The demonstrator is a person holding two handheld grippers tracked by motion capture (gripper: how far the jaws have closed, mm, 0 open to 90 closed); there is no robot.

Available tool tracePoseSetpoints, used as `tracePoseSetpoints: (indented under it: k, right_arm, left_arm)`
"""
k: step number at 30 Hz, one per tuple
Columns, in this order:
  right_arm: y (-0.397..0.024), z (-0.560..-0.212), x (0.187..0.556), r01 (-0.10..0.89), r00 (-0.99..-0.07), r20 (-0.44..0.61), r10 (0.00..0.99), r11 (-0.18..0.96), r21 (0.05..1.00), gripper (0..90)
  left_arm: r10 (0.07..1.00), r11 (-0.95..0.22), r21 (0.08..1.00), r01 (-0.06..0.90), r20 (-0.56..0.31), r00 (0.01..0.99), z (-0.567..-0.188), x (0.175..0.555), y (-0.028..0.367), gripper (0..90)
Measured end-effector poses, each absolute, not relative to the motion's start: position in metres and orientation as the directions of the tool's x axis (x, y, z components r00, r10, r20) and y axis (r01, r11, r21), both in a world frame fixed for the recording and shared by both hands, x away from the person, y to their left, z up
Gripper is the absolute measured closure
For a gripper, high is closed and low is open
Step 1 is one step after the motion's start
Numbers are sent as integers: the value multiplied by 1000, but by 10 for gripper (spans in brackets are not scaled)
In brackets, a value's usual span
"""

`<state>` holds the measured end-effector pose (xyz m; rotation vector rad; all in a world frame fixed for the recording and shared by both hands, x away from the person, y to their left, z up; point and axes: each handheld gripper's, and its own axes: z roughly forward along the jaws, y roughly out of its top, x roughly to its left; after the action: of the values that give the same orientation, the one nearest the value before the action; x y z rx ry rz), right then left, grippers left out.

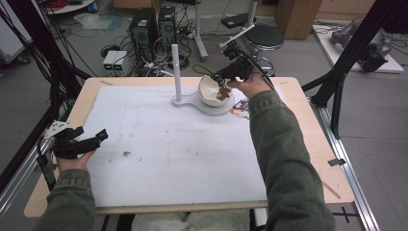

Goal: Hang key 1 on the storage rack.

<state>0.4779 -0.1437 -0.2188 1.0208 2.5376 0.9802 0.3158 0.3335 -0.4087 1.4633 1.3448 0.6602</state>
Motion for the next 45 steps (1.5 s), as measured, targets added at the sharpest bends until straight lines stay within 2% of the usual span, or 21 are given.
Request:
tracePoseSetpoints:
  k: [28,45]
  right_arm:
    - [-78,-214,502,495,-776,27,630,582,645,753]
    - [-70,-232,521,524,-757,14,653,594,610,753]
  left_arm:
    - [946,119,910,398,-225,234,-409,317,335,17]
    - [949,110,910,400,-216,231,-409,317,338,17]
